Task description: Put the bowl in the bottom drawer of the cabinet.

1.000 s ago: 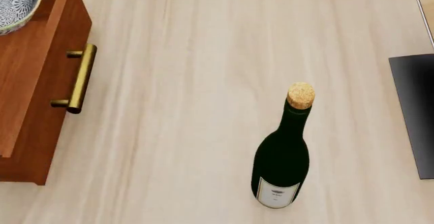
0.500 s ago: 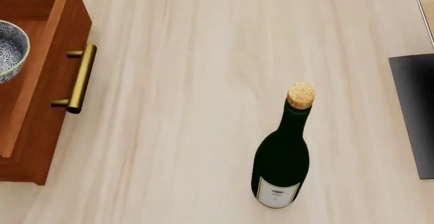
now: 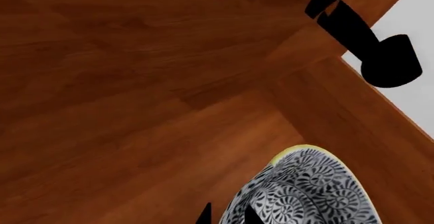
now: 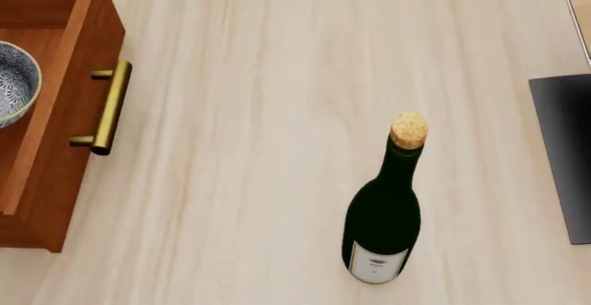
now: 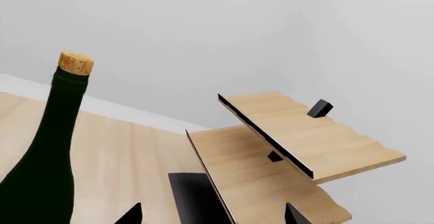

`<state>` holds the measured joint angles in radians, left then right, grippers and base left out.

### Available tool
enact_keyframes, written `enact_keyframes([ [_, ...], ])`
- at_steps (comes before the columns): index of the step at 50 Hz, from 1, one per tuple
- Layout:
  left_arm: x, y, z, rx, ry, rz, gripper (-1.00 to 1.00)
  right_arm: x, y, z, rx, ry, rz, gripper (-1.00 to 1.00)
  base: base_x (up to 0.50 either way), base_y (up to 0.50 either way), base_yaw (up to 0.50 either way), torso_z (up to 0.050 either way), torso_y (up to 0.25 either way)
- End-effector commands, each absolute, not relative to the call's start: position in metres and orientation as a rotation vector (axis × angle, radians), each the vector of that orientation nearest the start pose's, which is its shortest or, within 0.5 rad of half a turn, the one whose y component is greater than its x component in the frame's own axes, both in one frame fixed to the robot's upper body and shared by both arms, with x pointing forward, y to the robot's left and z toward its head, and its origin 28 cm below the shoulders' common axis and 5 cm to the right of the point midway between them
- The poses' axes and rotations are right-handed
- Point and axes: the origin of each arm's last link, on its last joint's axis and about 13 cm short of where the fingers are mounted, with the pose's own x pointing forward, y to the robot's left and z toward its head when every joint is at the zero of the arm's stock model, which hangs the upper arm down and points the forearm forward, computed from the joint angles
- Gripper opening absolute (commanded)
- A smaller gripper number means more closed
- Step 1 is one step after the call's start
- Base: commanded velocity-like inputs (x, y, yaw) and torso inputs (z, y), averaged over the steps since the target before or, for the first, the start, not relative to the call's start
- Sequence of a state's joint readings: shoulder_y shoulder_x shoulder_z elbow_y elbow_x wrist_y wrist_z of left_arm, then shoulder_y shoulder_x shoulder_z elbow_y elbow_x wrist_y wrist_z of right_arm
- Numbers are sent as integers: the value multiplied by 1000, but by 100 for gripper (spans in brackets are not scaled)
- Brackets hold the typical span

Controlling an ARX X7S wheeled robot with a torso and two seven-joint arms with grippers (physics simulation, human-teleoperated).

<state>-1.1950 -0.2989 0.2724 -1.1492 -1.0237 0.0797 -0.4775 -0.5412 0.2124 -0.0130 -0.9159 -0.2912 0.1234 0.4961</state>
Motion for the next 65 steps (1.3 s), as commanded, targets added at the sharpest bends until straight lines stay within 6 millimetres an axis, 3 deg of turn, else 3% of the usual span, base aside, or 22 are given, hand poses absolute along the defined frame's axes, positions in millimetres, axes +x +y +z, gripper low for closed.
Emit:
enact_keyframes([
  [1,409,298,144,-788,222,715,-100,88,-121,121,-363,-371,-412,100,17,5,0,0,0],
  [27,403,297,142,-800,203,765,-100,85,-123,122,-366,-366,-404,100,7,3,0,0,-5],
  [28,403,298,142,-797,203,770,100,85,-123,122,-367,-367,-402,100,0,0,0,0,-11],
  [48,398,290,157,-795,148,703,100,86,-123,120,-366,-365,-399,100,0,0,0,0,-4],
  [56,369,268,208,-796,27,501,100,87,-122,120,-368,-366,-397,100,0,0,0,0,-1],
  [59,340,251,244,-790,-73,348,100,88,-122,119,-365,-364,-397,100,0,0,0,0,0],
  [65,290,228,288,-750,-224,127,100,87,-121,118,-361,-364,-393,100,0,0,0,0,0],
])
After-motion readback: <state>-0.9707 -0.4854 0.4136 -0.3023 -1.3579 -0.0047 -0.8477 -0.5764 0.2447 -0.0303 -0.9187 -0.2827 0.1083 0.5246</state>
